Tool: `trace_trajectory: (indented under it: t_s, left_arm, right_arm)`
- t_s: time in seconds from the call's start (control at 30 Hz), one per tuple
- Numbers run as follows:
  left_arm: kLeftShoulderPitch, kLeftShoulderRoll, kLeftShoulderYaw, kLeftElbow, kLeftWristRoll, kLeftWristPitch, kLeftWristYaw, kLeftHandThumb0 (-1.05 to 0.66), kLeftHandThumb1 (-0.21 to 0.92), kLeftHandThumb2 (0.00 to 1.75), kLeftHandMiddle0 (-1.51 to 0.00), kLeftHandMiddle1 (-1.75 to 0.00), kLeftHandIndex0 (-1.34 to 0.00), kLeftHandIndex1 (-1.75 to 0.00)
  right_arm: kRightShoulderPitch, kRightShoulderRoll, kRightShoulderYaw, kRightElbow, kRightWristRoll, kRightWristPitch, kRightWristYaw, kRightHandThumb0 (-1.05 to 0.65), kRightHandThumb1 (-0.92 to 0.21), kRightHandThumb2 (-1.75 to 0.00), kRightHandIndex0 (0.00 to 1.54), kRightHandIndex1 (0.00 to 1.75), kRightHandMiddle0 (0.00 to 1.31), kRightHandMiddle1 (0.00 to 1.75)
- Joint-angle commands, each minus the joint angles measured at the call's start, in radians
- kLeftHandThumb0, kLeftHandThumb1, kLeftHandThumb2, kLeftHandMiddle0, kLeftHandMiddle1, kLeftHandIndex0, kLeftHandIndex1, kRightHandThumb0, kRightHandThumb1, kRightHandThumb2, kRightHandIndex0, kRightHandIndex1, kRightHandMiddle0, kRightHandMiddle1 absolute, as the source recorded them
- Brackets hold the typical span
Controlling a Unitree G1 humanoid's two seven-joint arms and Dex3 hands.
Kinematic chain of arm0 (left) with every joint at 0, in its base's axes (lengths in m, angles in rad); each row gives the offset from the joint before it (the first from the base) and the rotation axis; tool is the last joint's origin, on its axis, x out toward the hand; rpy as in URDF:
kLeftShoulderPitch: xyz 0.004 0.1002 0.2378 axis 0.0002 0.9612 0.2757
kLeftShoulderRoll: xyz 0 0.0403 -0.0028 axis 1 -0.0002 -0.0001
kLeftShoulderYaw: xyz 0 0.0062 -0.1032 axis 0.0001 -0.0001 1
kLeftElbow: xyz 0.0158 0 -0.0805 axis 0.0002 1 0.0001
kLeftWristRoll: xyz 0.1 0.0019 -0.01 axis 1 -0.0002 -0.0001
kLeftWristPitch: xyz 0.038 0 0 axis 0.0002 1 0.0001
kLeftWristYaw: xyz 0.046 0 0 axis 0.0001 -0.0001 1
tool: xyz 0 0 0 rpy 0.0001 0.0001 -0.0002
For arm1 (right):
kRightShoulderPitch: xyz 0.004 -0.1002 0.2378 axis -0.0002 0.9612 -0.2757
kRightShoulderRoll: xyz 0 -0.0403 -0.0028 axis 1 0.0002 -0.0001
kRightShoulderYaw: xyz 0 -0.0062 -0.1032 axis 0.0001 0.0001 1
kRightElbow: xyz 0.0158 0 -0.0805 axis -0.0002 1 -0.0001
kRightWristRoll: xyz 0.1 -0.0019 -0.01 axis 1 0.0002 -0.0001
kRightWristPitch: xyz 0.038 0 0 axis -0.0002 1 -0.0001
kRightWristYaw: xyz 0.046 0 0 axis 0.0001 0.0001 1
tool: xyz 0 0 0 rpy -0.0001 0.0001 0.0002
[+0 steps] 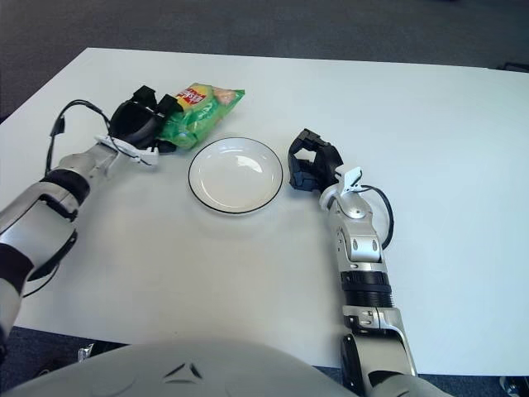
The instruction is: Put the snack into the plate.
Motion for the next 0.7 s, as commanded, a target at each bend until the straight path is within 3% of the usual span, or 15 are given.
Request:
trace_trajectory:
  t_s: [0.0,0.37,0.67]
  left_arm:
    - [0.037,0.066,-0.003,-0.063,0.019,-0.042,0.003,-0.51,0.62,0.93,-0.23,-1.51,-0.05,-1.55]
    - [0.164,0.248,0.079,-0.325,-0.004,-0.132,-0.073,-0.53,0.65,0.89,-0.24,-1.34,-0.05,-1.43]
    - [0.325,0.328,0.197,-0.534,-0.024,-0.107,-0.128,-0.54,0.67,0.88,-0.26,-1.3,-0.09,-1.4]
  right_arm:
    - [0.059,-0.008,0.011,0.022,-0.024,0.052,-0.006,-0.45,-0.41,-1.2,1.25,1.75,0.54,1.75]
    - [0.043,-0.016,0.027,0.038,-0.051,0.051,-0.02,-0.46,-0.39,-1.22,1.27,1.75,0.56,1.75]
    - [0.028,-0.016,0.029,0.05,-0.057,0.063,-0.026,-0.46,-0.39,-1.23,1.27,1.75,0.56,1.75]
